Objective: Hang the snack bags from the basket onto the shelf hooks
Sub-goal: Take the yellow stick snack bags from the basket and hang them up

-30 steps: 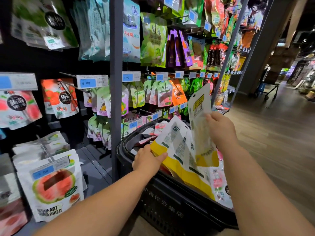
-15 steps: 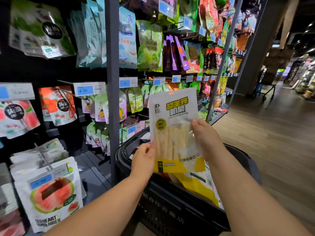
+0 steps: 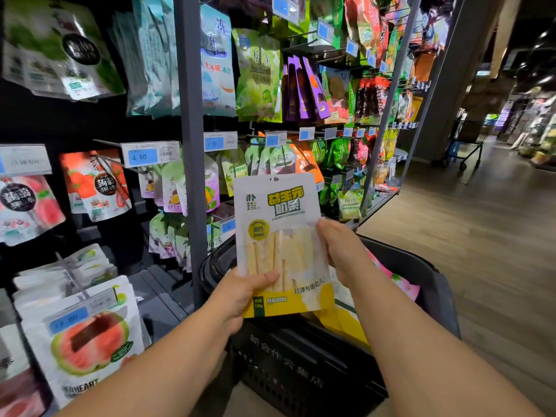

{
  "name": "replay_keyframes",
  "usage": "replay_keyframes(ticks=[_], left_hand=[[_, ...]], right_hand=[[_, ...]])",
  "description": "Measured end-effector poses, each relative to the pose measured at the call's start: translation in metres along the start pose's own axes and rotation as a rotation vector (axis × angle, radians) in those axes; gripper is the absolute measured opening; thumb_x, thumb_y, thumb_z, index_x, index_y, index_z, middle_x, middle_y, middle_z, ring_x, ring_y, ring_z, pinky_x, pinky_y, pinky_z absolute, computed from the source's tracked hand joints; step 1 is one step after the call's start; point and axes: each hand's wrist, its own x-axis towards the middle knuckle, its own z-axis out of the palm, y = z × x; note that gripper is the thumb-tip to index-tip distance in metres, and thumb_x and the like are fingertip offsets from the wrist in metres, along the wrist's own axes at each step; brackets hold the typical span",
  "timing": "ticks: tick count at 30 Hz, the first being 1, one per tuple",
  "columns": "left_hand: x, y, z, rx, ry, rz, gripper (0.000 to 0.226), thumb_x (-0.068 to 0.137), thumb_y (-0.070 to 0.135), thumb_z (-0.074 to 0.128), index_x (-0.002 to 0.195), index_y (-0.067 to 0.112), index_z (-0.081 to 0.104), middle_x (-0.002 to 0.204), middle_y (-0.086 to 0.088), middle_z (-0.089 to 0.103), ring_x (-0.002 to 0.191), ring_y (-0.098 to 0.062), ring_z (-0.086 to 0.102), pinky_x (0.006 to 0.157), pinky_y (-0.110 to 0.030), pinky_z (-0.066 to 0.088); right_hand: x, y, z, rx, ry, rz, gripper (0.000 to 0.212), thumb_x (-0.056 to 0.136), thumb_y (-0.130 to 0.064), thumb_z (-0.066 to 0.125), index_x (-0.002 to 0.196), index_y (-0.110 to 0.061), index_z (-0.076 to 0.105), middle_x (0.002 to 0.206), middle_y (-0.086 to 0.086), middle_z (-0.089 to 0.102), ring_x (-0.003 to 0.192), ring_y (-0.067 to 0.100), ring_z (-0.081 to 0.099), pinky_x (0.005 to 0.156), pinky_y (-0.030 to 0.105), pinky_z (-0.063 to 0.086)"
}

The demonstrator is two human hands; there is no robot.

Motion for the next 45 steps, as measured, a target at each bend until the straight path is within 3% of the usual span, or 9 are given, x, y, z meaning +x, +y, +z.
replay_keyframes(ticks=[3,6,9,14,18,23,30,37,45], left_hand=[[0.002,-0.008,-0.007,0.009,0.076,-0.009,0.047,0.063,0.007,0.081,0.108,0.008,0.067,0.092,-0.017,0.076,0.084,-0.033,0.072,0.077,-0.046,0.059],[0.002,-0.014,-0.017,0.040,0.130,-0.012,0.029,0.077,0.001,0.076,0.102,0.011,0.066,0.083,-0.014,0.076,0.071,-0.028,0.072,0.059,-0.036,0.060],[0.001,-0.016,-0.021,0.071,0.138,0.006,0.024,0.079,0.002,0.075,0.098,0.014,0.066,0.077,-0.009,0.076,0.069,-0.025,0.071,0.060,-0.034,0.057],[0.004,-0.019,-0.021,0.088,0.144,0.015,0.024,0.079,0.004,0.076,0.097,0.016,0.066,0.077,-0.008,0.076,0.069,-0.024,0.071,0.062,-0.035,0.057],[0.006,-0.021,-0.023,0.099,0.145,0.018,0.025,0.079,0.006,0.077,0.100,0.016,0.067,0.084,-0.010,0.076,0.076,-0.027,0.071,0.068,-0.037,0.057],[0.008,-0.024,-0.024,0.111,0.135,0.015,0.027,0.080,0.009,0.077,0.104,0.018,0.067,0.091,-0.011,0.076,0.084,-0.029,0.072,0.073,-0.039,0.057],[0.008,-0.025,-0.023,0.098,0.141,0.015,0.028,0.080,0.007,0.077,0.104,0.016,0.067,0.093,-0.013,0.076,0.086,-0.031,0.072,0.074,-0.039,0.058],[0.007,-0.023,-0.023,0.126,0.155,0.019,0.033,0.077,0.011,0.081,0.107,0.015,0.068,0.096,-0.011,0.076,0.095,-0.032,0.071,0.093,-0.050,0.054],[0.004,-0.023,-0.022,0.100,0.160,0.022,0.032,0.077,0.010,0.080,0.106,0.016,0.067,0.095,-0.013,0.076,0.091,-0.034,0.071,0.087,-0.049,0.057]], right_hand=[[0.010,0.012,-0.015,-0.254,0.122,0.071,0.031,0.100,-0.043,0.045,0.111,-0.020,0.064,0.123,0.004,0.064,0.113,0.025,0.057,0.101,0.043,0.046],[0.021,0.039,-0.032,-0.543,0.123,0.304,0.074,0.094,-0.059,0.050,0.150,-0.014,0.035,0.151,0.009,0.041,0.138,0.031,0.039,0.108,0.040,0.034],[0.038,0.076,-0.045,-0.496,0.141,0.492,0.128,0.056,-0.083,0.072,0.153,-0.016,0.022,0.152,0.011,0.039,0.138,0.033,0.039,0.111,0.050,0.038],[0.040,0.096,-0.047,-0.372,0.094,0.515,0.163,0.012,-0.073,0.090,0.151,-0.018,0.026,0.135,0.009,0.057,0.118,0.030,0.059,0.101,0.048,0.049],[0.013,0.064,-0.030,-0.518,0.051,0.517,0.143,0.049,-0.071,0.083,0.156,-0.011,0.011,0.154,0.012,0.035,0.137,0.036,0.041,0.111,0.051,0.037],[0.015,0.060,-0.028,-0.468,0.030,0.523,0.123,0.044,-0.053,0.080,0.148,-0.012,0.029,0.138,0.014,0.048,0.123,0.034,0.050,0.105,0.050,0.043],[0.009,0.043,-0.024,-0.578,0.022,0.383,0.036,0.085,-0.022,0.056,0.120,-0.012,0.052,0.105,0.011,0.062,0.100,0.025,0.060,0.089,0.040,0.052],[0.009,0.039,-0.024,-0.811,0.048,0.263,0.018,0.095,-0.016,0.046,0.113,-0.017,0.045,0.101,0.010,0.055,0.086,0.026,0.054,0.074,0.032,0.048],[0.009,0.024,-0.036,-0.840,0.062,0.157,0.020,0.097,-0.007,0.042,0.114,-0.008,0.052,0.101,0.014,0.059,0.093,0.030,0.052,0.082,0.039,0.046]])
